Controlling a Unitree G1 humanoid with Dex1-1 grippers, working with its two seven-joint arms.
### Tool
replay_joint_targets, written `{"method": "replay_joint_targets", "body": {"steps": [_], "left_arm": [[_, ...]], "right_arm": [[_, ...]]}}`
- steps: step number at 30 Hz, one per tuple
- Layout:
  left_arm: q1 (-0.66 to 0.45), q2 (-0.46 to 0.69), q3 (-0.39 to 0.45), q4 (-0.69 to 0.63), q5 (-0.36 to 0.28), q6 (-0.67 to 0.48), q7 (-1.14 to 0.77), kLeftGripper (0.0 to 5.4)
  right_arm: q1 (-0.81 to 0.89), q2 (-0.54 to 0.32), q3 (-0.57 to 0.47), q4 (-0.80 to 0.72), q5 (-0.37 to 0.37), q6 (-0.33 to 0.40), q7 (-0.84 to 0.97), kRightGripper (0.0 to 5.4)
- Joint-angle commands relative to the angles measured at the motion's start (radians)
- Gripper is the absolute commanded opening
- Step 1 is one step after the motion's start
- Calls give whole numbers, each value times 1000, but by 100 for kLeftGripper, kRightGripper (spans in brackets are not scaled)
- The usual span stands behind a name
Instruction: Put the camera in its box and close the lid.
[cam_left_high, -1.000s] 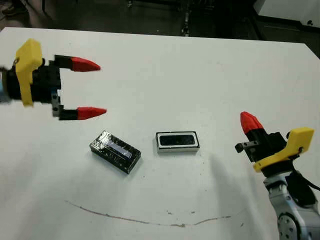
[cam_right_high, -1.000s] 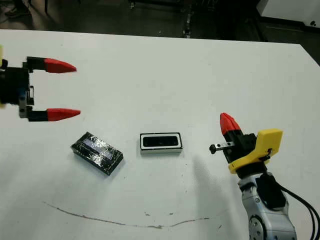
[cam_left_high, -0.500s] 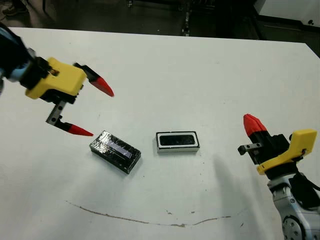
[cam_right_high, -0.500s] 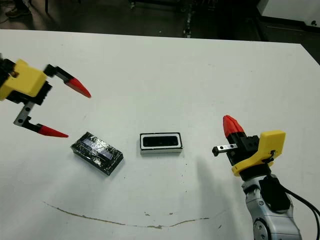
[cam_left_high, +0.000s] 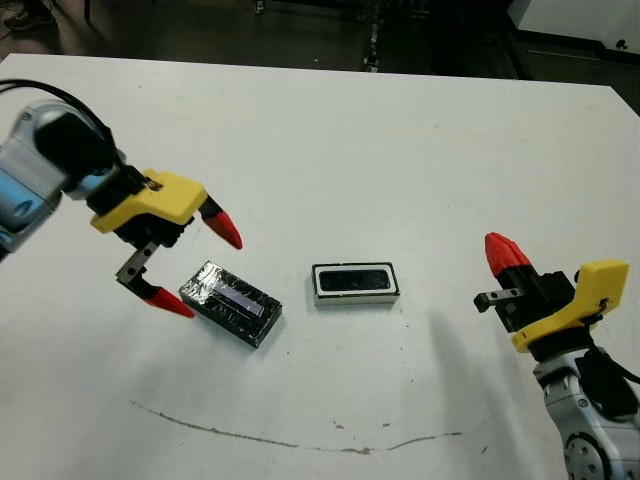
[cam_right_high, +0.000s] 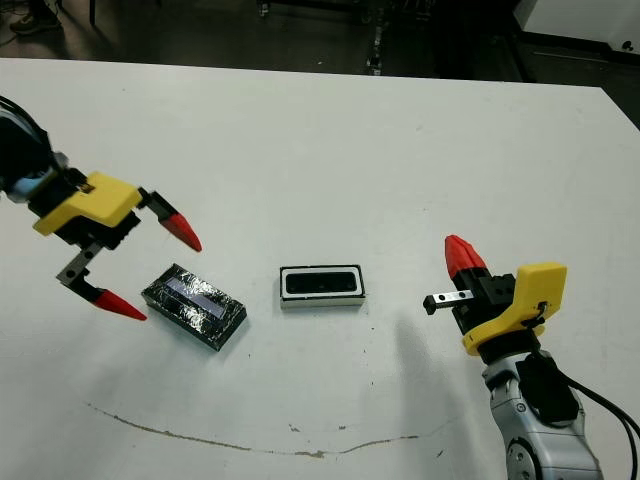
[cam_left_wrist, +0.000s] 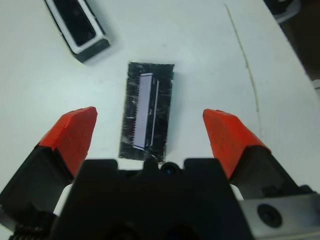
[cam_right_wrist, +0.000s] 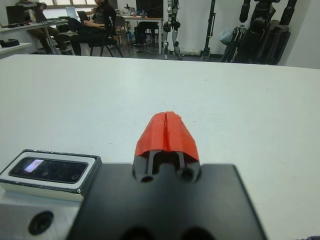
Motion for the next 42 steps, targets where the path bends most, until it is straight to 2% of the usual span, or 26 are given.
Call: {"method": "replay_joint_targets", "body": {"steps": [1, 10, 13, 18, 28, 31, 42], "left_arm": [[-43, -29, -59, 42, 8, -29, -5, 540], [-61, -86, -133, 116, -32, -102, -5, 540], [-78, -95, -159, 103, -13, -62, -5, 540], [-77, -105, -133, 72, 38, -75, -5, 540], [-82, -112, -154, 31, 54, -34, -5, 540], [-72, -116, -144, 33, 84, -77, -5, 540], [-60, -124, -144, 23, 140, -59, -5, 540]], "right_arm": [[12, -16, 0, 2, 5, 8, 1, 1], [16, -19, 11, 6, -20, -11, 0, 1], [16, -23, 12, 9, -21, -13, 1, 1], [18, -21, 12, 8, -19, -13, -1, 1], [17, -19, 13, 7, -8, -14, 0, 1], [16, -17, 13, 5, -3, -12, -1, 1], [12, -17, 17, 14, -5, -24, 4, 1]]}}
